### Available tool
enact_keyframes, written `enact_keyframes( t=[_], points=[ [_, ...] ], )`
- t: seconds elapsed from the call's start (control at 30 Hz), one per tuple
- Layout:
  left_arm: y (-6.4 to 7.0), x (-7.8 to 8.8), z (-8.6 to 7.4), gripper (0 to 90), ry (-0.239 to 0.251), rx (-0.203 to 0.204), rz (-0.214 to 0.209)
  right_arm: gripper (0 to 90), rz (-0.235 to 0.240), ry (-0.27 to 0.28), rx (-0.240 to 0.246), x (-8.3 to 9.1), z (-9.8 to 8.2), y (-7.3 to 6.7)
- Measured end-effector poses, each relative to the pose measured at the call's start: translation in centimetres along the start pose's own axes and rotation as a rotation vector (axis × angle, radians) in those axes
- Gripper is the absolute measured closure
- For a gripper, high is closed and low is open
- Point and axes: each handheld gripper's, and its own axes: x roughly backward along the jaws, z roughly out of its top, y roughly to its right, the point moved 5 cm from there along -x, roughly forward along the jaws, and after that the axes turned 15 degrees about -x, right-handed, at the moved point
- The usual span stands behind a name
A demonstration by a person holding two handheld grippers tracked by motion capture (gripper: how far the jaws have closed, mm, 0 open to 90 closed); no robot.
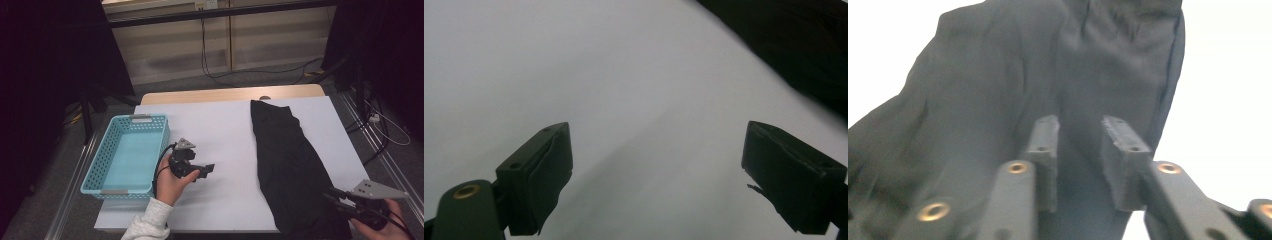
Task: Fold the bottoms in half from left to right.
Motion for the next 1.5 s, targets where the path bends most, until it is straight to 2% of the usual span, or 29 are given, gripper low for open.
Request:
enact_keyframes(
  t=[0.03,0.07,0.13,0.2,0.33,0.4,0.47,0.63,0.8,0.9,1.03,1.17,1.23,1.3,1.33,1.4,1.5],
  points=[
    [0.0,0.0,0.0,12.9,-0.006,-0.005,-0.004,55.8,-0.014,0.009,0.003,-0.3,0.7,-0.1],
    [0.0,0.0,0.0,13.0,-0.006,-0.006,-0.003,55.2,-0.012,0.019,0.005,-0.7,1.4,-0.2],
    [-0.1,0.0,-0.1,12.9,-0.009,-0.005,-0.004,44.6,-0.022,0.036,-0.002,-1.9,2.8,-0.5],
    [-0.2,0.1,-0.2,12.9,-0.007,0.002,-0.003,43.6,-0.015,0.047,-0.014,-3.3,4.2,-0.8],
    [-0.4,0.3,-0.4,12.9,-0.005,0.007,0.004,35.3,-0.018,0.061,-0.047,-6.4,6.6,-1.3],
    [-0.6,0.4,-0.6,12.9,-0.009,0.001,0.007,33.5,-0.025,0.056,-0.052,-8.0,7.5,-1.4],
    [-0.6,0.4,-0.8,12.9,-0.011,0.013,0.006,30.1,-0.05,0.048,-0.049,-9.6,8.1,-1.1],
    [-0.8,0.4,-1.3,11.6,-0.035,0.01,0.011,25.6,-0.08,0.032,-0.1,-12.3,9.1,-0.8],
    [-0.7,0.3,-1.3,10.4,-0.033,0.014,0.01,22.9,-0.084,0.015,-0.134,-13.9,9.5,-0.6],
    [-0.8,0.2,-1.4,9.7,-0.03,0.012,0.014,21.0,-0.108,0.012,-0.123,-14.4,9.9,-0.7],
    [-0.8,0.0,-1.3,9.3,-0.04,-0.002,0.01,18.4,-0.102,0.028,-0.124,-15.1,10.9,-1.0],
    [-0.8,0.0,-1.2,9.3,-0.036,-0.001,0.01,20.4,-0.128,0.018,-0.115,-16.3,11.5,-1.5],
    [-0.8,0.1,-1.3,9.3,-0.034,0.002,0.017,20.8,-0.142,0.045,-0.108,-16.7,12.1,-1.8],
    [-0.9,0.2,-1.4,9.3,-0.042,-0.004,0.016,20.7,-0.123,0.041,-0.116,-17.3,12.4,-2.4],
    [-1.0,0.3,-1.4,9.3,-0.041,0.003,0.016,20.7,-0.126,0.036,-0.104,-17.7,12.5,-2.7],
    [-0.9,0.5,-1.3,9.3,-0.027,0.009,0.016,20.2,-0.125,0.021,-0.082,-18.4,12.8,-3.3],
    [-0.9,0.9,-1.0,9.5,-0.008,0.014,0.016,18.7,-0.091,-0.017,-0.078,-19.6,12.9,-4.3]
  ],
)
